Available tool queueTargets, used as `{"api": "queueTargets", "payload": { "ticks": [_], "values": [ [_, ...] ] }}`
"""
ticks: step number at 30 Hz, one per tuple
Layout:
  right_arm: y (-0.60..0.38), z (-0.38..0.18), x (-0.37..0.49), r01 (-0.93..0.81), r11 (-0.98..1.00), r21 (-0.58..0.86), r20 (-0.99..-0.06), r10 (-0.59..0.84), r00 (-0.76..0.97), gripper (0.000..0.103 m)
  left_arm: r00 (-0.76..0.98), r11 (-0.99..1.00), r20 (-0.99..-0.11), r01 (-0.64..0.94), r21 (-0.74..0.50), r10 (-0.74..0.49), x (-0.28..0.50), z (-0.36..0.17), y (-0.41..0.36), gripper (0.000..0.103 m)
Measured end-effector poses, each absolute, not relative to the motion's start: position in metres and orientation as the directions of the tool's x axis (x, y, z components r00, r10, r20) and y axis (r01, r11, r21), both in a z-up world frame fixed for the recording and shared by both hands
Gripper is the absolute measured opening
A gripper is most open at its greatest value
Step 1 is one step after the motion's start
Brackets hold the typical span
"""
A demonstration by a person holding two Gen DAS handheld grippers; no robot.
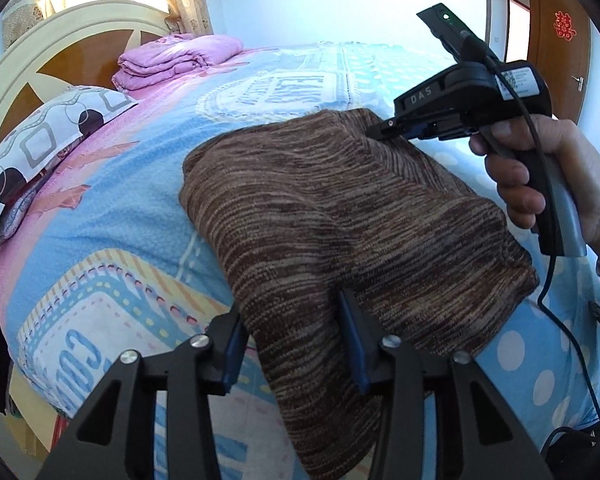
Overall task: Fold small clothes
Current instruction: 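Lower the bundle onto the bed and open both tools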
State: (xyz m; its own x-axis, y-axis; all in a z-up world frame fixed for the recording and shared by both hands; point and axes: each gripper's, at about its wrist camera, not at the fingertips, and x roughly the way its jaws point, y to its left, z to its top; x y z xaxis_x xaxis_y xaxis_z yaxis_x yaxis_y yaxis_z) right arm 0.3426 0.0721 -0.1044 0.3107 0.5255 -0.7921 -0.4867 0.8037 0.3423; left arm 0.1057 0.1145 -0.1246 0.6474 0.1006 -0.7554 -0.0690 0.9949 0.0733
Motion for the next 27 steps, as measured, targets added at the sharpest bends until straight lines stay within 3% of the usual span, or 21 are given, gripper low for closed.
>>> {"api": "queueTargets", "payload": {
  "ticks": [3,6,12,16,22,25,26,27],
  "values": [
    [0.074,-0.108,0.344,-0.486,0.81,0.329,-0.806,0.509,0.303,0.014,0.65,0.994,-0.752,-0.064,0.092,0.112,0.102,-0.12,0.112,0.059],
    [0.063,-0.107,0.347,-0.45,0.813,0.369,-0.797,0.526,0.296,0.029,0.673,0.992,-0.729,-0.057,0.116,0.124,0.095,-0.109,0.108,0.067],
    [0.019,-0.079,0.315,-0.438,0.829,0.348,-0.759,0.523,0.387,0.03,0.739,0.977,-0.643,-0.103,0.189,0.203,0.096,-0.088,0.11,0.089],
    [-0.02,-0.06,0.265,-0.468,0.797,0.383,-0.71,0.578,0.402,0.03,0.735,0.949,-0.603,-0.201,0.241,0.309,0.121,-0.092,0.133,0.089],
    [-0.023,-0.073,0.198,-0.541,0.744,0.393,-0.72,0.614,0.322,0.03,0.676,0.894,-0.585,-0.331,0.303,0.449,0.164,-0.117,0.168,0.09],
    [-0.011,-0.086,0.186,-0.57,0.722,0.391,-0.728,0.622,0.289,0.03,0.667,0.884,-0.582,-0.381,0.271,0.466,0.167,-0.123,0.176,0.098],
    [-0.007,-0.092,0.185,-0.57,0.729,0.378,-0.743,0.607,0.283,0.027,0.667,0.879,-0.574,-0.393,0.271,0.475,0.165,-0.124,0.176,0.099],
    [-0.005,-0.096,0.184,-0.567,0.739,0.363,-0.758,0.588,0.282,0.011,0.666,0.876,-0.571,-0.397,0.274,0.48,0.164,-0.124,0.175,0.098]
  ]
}}
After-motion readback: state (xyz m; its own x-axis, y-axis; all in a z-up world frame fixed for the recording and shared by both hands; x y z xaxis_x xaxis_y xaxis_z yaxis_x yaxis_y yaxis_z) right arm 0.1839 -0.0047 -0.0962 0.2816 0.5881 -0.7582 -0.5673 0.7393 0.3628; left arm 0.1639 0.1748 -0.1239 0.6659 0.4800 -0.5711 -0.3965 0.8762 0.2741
